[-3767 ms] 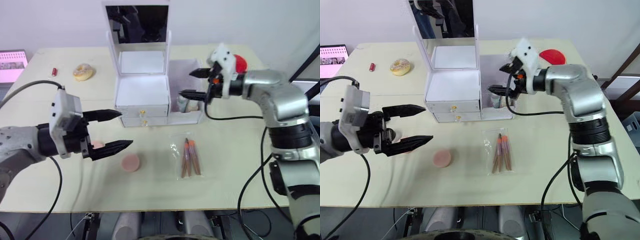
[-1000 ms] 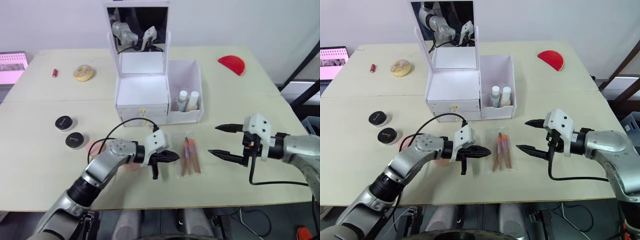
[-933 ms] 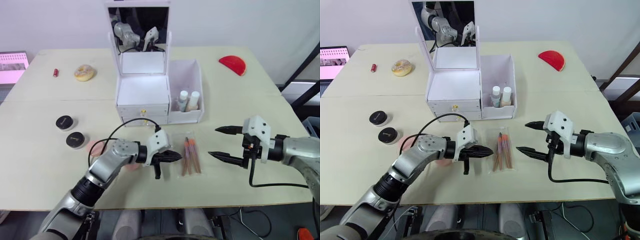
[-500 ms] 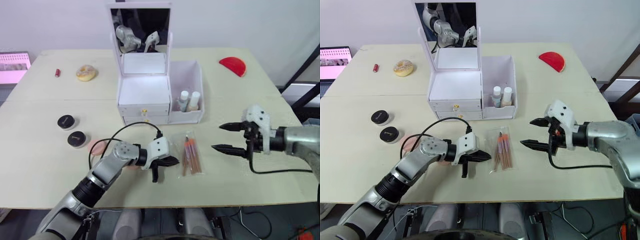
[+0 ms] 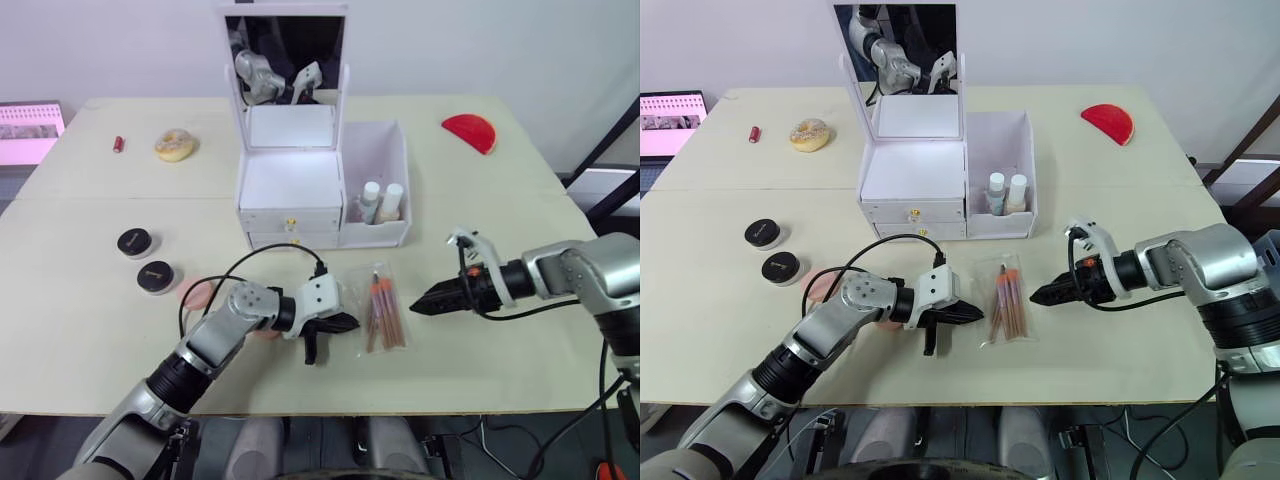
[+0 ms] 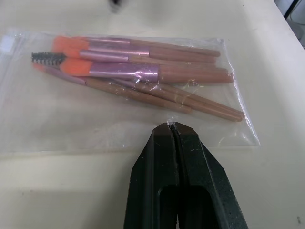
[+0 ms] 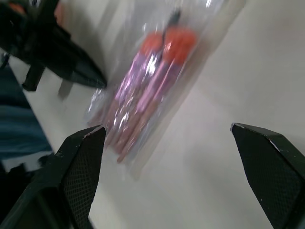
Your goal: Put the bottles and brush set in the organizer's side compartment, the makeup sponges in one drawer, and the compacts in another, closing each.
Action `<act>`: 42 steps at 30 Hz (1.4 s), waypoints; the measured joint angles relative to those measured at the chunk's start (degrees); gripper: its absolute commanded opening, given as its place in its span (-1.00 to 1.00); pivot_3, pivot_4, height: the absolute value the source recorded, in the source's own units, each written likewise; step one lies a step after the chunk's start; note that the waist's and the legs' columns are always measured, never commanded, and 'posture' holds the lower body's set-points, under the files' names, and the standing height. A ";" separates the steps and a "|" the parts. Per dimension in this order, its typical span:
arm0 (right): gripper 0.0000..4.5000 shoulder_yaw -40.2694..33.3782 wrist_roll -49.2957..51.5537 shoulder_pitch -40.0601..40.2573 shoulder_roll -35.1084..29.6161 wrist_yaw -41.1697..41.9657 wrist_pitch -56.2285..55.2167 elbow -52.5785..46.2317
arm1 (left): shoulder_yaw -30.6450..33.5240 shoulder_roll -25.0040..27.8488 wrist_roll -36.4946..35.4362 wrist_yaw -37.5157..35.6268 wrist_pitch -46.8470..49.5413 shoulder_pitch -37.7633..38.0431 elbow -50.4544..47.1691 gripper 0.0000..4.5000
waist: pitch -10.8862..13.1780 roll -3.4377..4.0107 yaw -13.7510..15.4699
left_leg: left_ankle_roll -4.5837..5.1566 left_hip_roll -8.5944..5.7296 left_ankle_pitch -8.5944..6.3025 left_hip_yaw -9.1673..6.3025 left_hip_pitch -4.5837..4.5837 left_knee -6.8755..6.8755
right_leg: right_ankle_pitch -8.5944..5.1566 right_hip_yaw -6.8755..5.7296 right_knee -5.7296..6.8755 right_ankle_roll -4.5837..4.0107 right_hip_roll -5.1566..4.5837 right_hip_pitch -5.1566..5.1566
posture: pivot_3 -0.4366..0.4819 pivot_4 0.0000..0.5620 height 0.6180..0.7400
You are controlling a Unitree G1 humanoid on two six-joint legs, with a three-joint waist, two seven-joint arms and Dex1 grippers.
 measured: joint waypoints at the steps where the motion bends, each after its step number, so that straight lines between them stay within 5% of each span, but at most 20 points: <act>1: 1.00 0.23 0.63 0.23 0.14 0.16 0.97 -0.65 | 0.02 0.00 0.00 -0.01 -0.02 0.00 0.06 -0.98 | 0.00 0.00 0.00 | 0.00 0.00 0.00 0.00 0.01 0.00 | -0.01 0.00 0.00 0.03 0.00 0.00 | -0.05 -0.47 0.99; 12: 1.00 -1.49 3.38 -0.85 8.71 -2.72 7.94 0.35 | 0.38 -0.33 0.98 0.04 -0.47 0.18 0.26 -0.98 | -0.07 -0.03 -0.06 | 0.00 0.05 0.00 -0.03 0.05 0.04 | -0.02 0.00 0.01 0.13 0.08 0.04 | -0.05 -0.47 0.99; 15: 0.64 -2.26 3.52 -1.14 9.58 -3.50 8.37 2.47 | 0.39 -0.39 1.09 0.00 -0.53 0.19 0.26 -1.00 | -0.07 -0.03 -0.06 | 0.00 0.05 0.00 -0.03 0.04 0.03 | -0.01 0.00 0.00 0.13 0.08 0.03 | -0.05 -0.47 0.99; 22: -0.95 -2.97 3.14 -2.25 10.98 -5.62 8.29 8.16 | 0.45 -0.37 1.17 -0.26 -0.58 0.31 0.28 -1.00 | -0.07 -0.02 -0.09 | 0.00 0.05 0.00 -0.02 0.03 0.03 | -0.01 0.01 0.00 0.12 0.08 0.01 | -0.05 -0.47 0.99; 42: -0.98 -2.63 2.83 -3.68 12.01 -5.89 5.59 11.62 | 2.24 -0.24 -0.66 -1.22 2.62 1.16 -1.03 -1.00 | -0.06 -0.02 -0.17 | 0.00 0.05 0.00 -0.02 -0.04 0.00 | -0.02 0.01 0.00 0.14 0.08 -0.07 | -0.05 -0.47 0.99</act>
